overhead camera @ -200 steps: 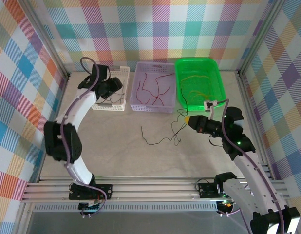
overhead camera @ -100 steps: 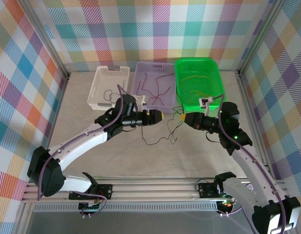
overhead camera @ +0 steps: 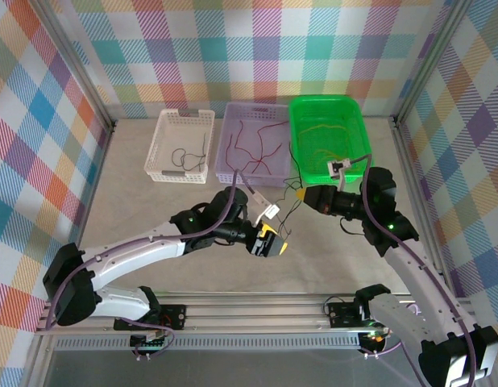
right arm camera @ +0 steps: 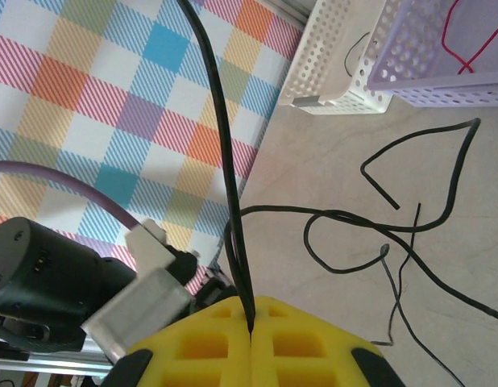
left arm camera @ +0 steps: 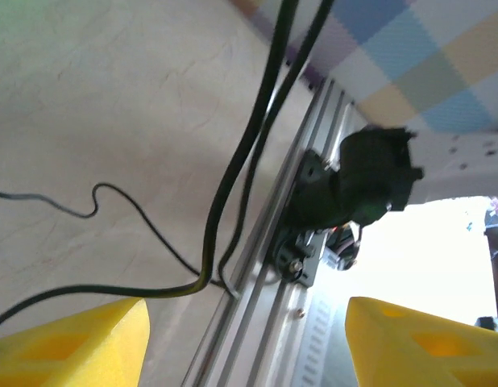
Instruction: Untangle the cables
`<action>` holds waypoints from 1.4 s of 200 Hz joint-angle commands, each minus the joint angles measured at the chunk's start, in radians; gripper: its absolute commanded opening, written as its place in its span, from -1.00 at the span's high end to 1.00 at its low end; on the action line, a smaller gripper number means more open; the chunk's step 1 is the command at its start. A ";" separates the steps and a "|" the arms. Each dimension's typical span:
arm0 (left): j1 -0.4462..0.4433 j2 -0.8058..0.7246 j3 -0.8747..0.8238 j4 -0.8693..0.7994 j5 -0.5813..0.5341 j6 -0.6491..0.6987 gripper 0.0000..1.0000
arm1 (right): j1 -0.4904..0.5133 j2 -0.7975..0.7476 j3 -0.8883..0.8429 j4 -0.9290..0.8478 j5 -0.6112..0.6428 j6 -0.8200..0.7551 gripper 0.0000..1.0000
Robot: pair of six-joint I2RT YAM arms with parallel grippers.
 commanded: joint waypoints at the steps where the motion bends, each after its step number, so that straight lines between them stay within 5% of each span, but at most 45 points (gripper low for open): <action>1: 0.001 0.007 -0.007 -0.032 -0.070 0.069 -0.30 | 0.013 -0.002 0.040 -0.007 -0.026 0.012 1.00; 64: 0.001 -0.103 -0.104 0.005 -0.285 0.046 -0.27 | 0.019 -0.020 0.046 -0.030 -0.033 0.003 1.00; 180: -0.015 -0.024 -0.173 0.144 -0.255 0.069 -0.24 | 0.057 -0.002 0.041 0.024 -0.061 0.033 1.00; 234: -0.015 -0.004 -0.196 0.193 -0.241 0.060 0.21 | 0.062 0.006 0.038 0.030 -0.066 0.039 1.00; 280: -0.015 -0.067 -0.205 0.179 -0.268 0.034 1.00 | 0.062 0.004 0.020 -0.008 -0.025 0.009 1.00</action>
